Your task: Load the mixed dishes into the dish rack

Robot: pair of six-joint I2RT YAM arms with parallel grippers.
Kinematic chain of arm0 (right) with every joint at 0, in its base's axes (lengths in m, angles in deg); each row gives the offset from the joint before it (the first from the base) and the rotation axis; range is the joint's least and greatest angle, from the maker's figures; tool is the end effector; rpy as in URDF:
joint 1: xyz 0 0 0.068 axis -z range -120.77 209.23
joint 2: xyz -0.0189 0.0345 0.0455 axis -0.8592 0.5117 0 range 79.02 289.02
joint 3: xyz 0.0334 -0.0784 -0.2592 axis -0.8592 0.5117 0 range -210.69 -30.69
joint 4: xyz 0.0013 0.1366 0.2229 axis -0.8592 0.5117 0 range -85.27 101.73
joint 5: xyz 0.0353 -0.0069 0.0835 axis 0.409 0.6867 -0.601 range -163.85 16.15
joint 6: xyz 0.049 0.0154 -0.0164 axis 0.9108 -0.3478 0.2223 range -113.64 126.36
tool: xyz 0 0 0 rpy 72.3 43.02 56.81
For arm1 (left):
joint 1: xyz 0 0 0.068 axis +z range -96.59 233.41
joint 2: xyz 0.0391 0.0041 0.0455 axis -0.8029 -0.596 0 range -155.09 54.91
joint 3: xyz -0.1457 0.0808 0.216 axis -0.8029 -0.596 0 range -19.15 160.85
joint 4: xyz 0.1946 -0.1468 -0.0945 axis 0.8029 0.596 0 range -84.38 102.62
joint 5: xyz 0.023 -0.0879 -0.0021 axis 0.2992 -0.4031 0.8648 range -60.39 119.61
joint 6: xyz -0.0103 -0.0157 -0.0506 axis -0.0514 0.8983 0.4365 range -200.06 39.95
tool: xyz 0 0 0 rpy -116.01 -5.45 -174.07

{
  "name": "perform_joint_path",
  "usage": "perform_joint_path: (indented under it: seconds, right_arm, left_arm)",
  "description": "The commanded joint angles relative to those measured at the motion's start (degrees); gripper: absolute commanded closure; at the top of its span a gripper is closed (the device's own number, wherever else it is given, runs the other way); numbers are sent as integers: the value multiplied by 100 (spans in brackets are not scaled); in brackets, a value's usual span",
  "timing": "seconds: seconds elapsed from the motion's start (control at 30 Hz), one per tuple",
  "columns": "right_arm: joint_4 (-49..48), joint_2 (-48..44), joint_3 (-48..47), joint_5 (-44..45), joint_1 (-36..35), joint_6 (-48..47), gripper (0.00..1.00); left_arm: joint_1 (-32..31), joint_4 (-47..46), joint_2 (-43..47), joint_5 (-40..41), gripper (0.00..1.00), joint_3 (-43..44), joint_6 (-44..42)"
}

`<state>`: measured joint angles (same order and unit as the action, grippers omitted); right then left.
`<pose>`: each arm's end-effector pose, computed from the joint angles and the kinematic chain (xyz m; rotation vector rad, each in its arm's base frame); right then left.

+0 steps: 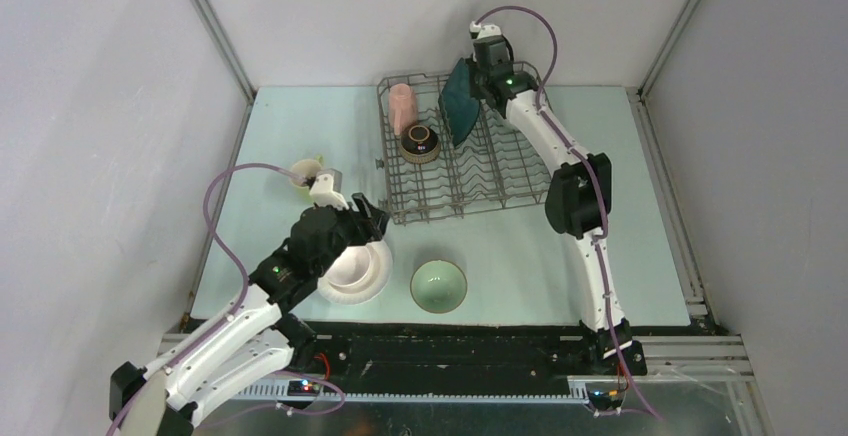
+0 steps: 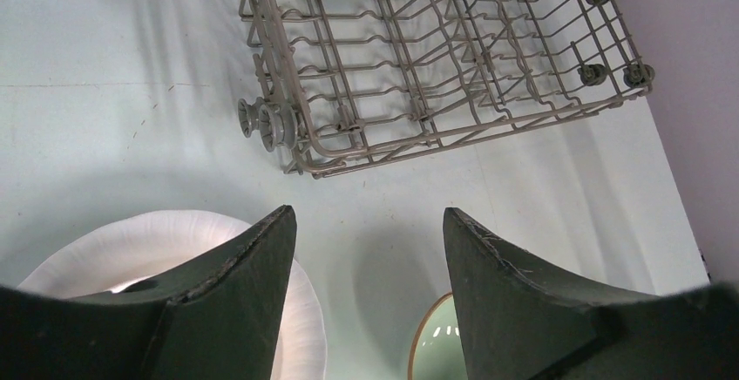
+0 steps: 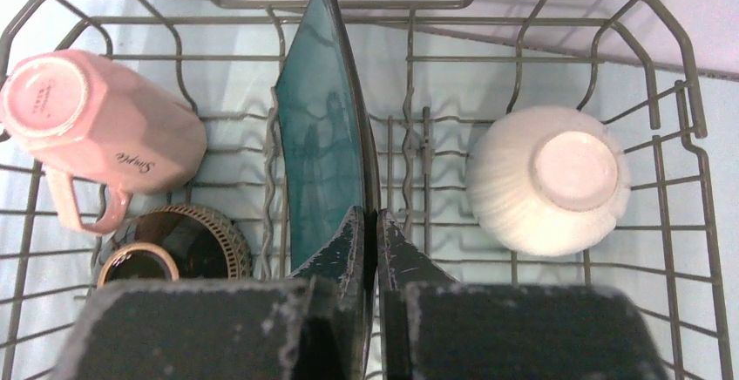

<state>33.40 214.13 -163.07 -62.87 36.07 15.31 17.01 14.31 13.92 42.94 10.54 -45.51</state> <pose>0.5062 0.2091 0.2914 -0.1476 2.1053 0.1323 0.1455 -0.0973 0.2603 -0.1281 1.9535 -0.6074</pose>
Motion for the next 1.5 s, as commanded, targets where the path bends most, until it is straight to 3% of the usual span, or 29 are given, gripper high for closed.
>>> perform_joint_path:
  seconds: [0.0,0.13,0.33,0.73,0.93,1.07,1.1,1.17,1.47]
  right_arm:
    - [-911,137,-346,-62,34,30,94]
    - [-918,158,-206,-246,147,299,82]
    - [-920,102,16,-764,380,703,78]
    - [-816,-436,403,-977,480,709,31]
    - [-457,-813,421,-739,480,730,2]
    - [-247,-1149,526,-640,479,706,0]
    - [-207,-1297,625,-617,474,710,1]
    - [-171,-1620,944,-599,463,734,1]
    - [-512,-3092,2611,-662,440,895,0]
  left_arm:
    - [83,-241,-28,42,31,70,45]
    - [98,-245,-93,17,31,88,56]
    - [108,-232,-62,25,31,32,89]
    - [117,-280,-30,-86,31,-57,174]
    - [116,-173,101,-129,29,-34,168]
    - [116,-85,220,-166,24,-29,150]
    - [116,-24,247,-147,12,-23,187]
    - [116,232,288,5,2,47,262]
    - [116,587,653,-32,0,-5,238]
